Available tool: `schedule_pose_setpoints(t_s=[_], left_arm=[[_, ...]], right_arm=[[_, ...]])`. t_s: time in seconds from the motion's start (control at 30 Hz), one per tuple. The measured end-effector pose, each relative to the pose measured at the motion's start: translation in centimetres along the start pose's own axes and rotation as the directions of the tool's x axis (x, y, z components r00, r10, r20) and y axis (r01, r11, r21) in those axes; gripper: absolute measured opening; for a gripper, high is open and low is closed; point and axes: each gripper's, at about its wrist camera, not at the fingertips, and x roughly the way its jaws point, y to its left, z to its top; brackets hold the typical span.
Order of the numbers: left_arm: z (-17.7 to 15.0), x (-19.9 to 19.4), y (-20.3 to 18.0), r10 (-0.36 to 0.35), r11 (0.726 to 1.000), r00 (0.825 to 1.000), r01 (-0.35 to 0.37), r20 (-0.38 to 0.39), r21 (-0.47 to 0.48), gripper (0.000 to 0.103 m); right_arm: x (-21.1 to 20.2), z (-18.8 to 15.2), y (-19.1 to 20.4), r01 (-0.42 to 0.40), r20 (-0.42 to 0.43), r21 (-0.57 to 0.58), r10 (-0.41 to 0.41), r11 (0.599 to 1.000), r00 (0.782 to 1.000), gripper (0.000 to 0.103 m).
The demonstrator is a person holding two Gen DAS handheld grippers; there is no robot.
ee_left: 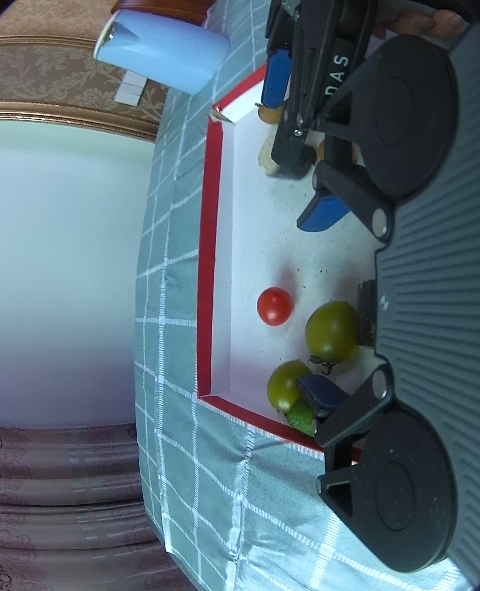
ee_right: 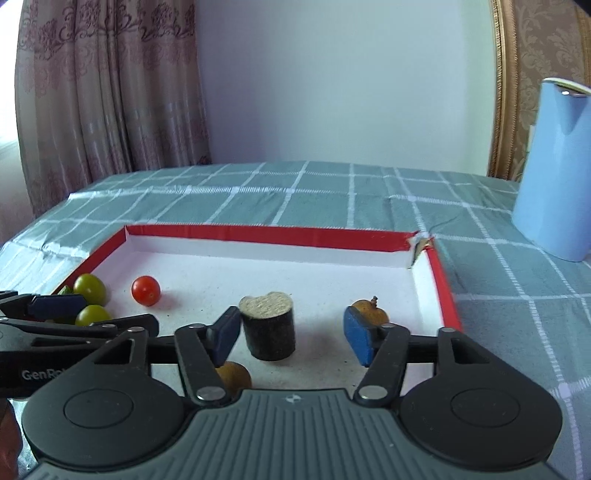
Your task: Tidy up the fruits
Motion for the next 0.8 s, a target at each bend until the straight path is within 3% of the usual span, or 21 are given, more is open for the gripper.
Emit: schedule_pose_setpoints(t_s=[0.17, 0.33, 0.43, 0.8], left_arm=[[-0.7, -1.7, -0.3, -0.021, 1.000, 0.999, 0.021, 0.026, 0.001, 0.090], [-1.6, -3.2, -0.3, -0.041, 0.999, 0.998, 0.041, 0.046, -0.003, 0.099], [-2.5, -4.4, -0.2, -0.036, 0.999, 0.996, 0.035, 0.078, 0.007, 0.103], [-5.1, -7.2, -0.8, -0.002, 0.999, 0.992, -0.003, 0.123, 0.041, 0.103]], right_arm=[[-1.9, -0.4, -0.3, 0.002, 0.048, 0.029, -0.004, 1.000, 0.999, 0.070], [-3.6, -1.2, -0.3, 0.034, 0.090, 0.018, -0.036, 0.999, 0.995, 0.082], [-4.7, -1.8, -0.3, 0.056, 0.117, 0.006, -0.056, 0.998, 0.992, 0.083], [-9.8, -5.7, -1.4, 0.047, 0.174, 0.035, -0.053, 0.998, 0.983, 0.088]])
